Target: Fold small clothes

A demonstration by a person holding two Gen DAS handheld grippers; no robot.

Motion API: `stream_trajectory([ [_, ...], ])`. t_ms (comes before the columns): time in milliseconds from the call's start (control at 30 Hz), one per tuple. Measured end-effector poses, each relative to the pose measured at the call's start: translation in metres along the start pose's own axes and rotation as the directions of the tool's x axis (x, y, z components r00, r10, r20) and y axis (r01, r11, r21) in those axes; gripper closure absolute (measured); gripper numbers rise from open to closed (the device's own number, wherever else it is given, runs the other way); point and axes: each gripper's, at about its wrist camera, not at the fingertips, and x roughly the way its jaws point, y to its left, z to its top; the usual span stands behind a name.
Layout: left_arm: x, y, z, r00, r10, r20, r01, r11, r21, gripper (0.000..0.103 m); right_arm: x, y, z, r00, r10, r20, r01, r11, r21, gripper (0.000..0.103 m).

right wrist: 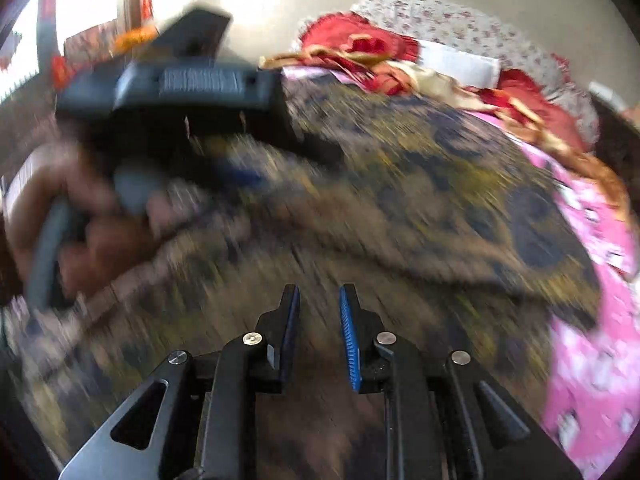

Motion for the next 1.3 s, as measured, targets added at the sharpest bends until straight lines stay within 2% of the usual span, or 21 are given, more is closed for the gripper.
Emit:
stream_trajectory([
  [33,0.001,0.001,0.000,1.000,0.013,0.001,-0.013,1.000,-0.004,0.051,-0.003,-0.004,-0.007,1.000,0.005,-0.007,-0.005,1.000,0.026,0.074],
  [100,0.003,0.014,0.002,0.999,0.052,0.002,-0.051,0.997,-0.060,0.081,-0.007,-0.011,-0.012,1.000,-0.005,0.006,0.004,0.998,0.067,0.074],
  [133,0.004,0.020,0.002,0.998,0.070,0.007,-0.069,0.993,-0.096,0.085,-0.008,-0.012,-0.012,1.000,-0.018,0.013,0.017,0.997,0.072,0.074],
  [233,-0.001,0.014,-0.001,0.993,0.112,0.037,-0.109,0.990,-0.088,0.089,0.004,-0.011,-0.013,0.999,-0.036,-0.019,0.037,0.997,0.070,0.074],
  [333,-0.026,-0.022,-0.003,0.984,0.139,0.114,-0.140,0.990,0.000,0.094,0.005,-0.009,-0.010,0.999,-0.049,-0.014,0.050,0.997,0.066,0.074],
  [467,-0.080,-0.076,0.000,0.976,0.012,0.218,-0.035,0.994,0.103,0.095,0.003,-0.006,-0.012,0.998,-0.066,-0.013,0.066,0.996,0.054,0.074],
  [533,-0.117,-0.101,0.005,0.960,-0.039,0.277,-0.007,0.986,0.165,0.099,0.001,-0.005,-0.013,0.998,-0.067,-0.013,0.068,0.996,0.053,0.074],
  [567,-0.129,-0.107,0.007,0.954,-0.042,0.298,-0.011,0.984,0.176,0.099,0.001,-0.005,-0.013,0.998,-0.068,-0.013,0.068,0.996,0.052,0.074],
  [633,-0.167,-0.110,0.012,0.932,-0.024,0.361,-0.048,0.981,0.189,0.100,0.001,-0.005,-0.013,0.998,-0.067,-0.013,0.067,0.996,0.053,0.074],
  [733,-0.197,-0.095,0.018,0.900,0.034,0.435,-0.113,0.981,0.158,0.100,0.001,-0.005,-0.013,0.998,-0.069,-0.012,0.070,0.996,0.051,0.074],
  [767,-0.195,-0.083,0.022,0.911,0.043,0.411,-0.107,0.985,0.133,0.100,0.001,-0.005,-0.014,0.997,-0.070,-0.012,0.071,0.996,0.051,0.074],
  [833,-0.181,-0.059,0.025,0.929,0.070,0.364,-0.110,0.990,0.089,0.097,0.001,-0.004,-0.014,0.997,-0.072,-0.013,0.072,0.996,0.050,0.074],
  [900,-0.149,-0.035,0.024,0.958,0.076,0.275,-0.089,0.995,0.036,0.077,0.001,-0.004,-0.014,0.997,-0.073,-0.012,0.073,0.996,0.050,0.074],
  [933,-0.121,-0.023,0.021,0.975,0.090,0.205,-0.094,0.996,0.010,0.068,0.001,-0.004,-0.014,0.997,-0.074,-0.012,0.074,0.996,0.049,0.074],
  [1000,-0.078,-0.015,0.013,0.984,0.134,0.120,-0.138,0.990,0.020,0.051,0.000,-0.003,-0.014,0.997,-0.078,-0.011,0.079,0.996,0.046,0.074],
  [1067,-0.044,-0.010,0.003,0.987,0.142,0.073,-0.145,0.989,0.029,0.050,0.001,-0.003,-0.014,0.996,-0.084,-0.012,0.084,0.996,0.042,0.074],
  [1133,-0.014,0.000,-0.006,0.986,0.167,0.018,-0.167,0.986,-0.001,0.048,0.001,-0.002,-0.014,0.996,-0.087,-0.013,0.088,0.995,0.039,0.074],
  [1167,0.000,0.004,-0.009,0.987,0.159,-0.020,-0.159,0.987,-0.012,0.045,0.000,-0.003,-0.014,0.996,-0.087,-0.014,0.087,0.995,0.038,0.074],
  [1200,0.002,0.002,-0.013,0.988,0.152,-0.002,-0.152,0.988,-0.001,0.036,0.000,-0.003,-0.015,0.996,-0.086,-0.015,0.086,0.995,0.039,0.074],
  [1267,0.006,0.000,-0.010,0.999,0.047,-0.009,-0.048,0.998,-0.032,0.034,0.001,-0.003,-0.014,0.996,-0.082,-0.017,0.083,0.996,0.043,0.073],
  [1300,0.008,0.001,-0.008,0.999,-0.036,-0.020,0.035,0.997,-0.067,0.038,0.001,-0.004,-0.015,0.997,-0.079,-0.018,0.080,0.996,0.046,0.073],
])
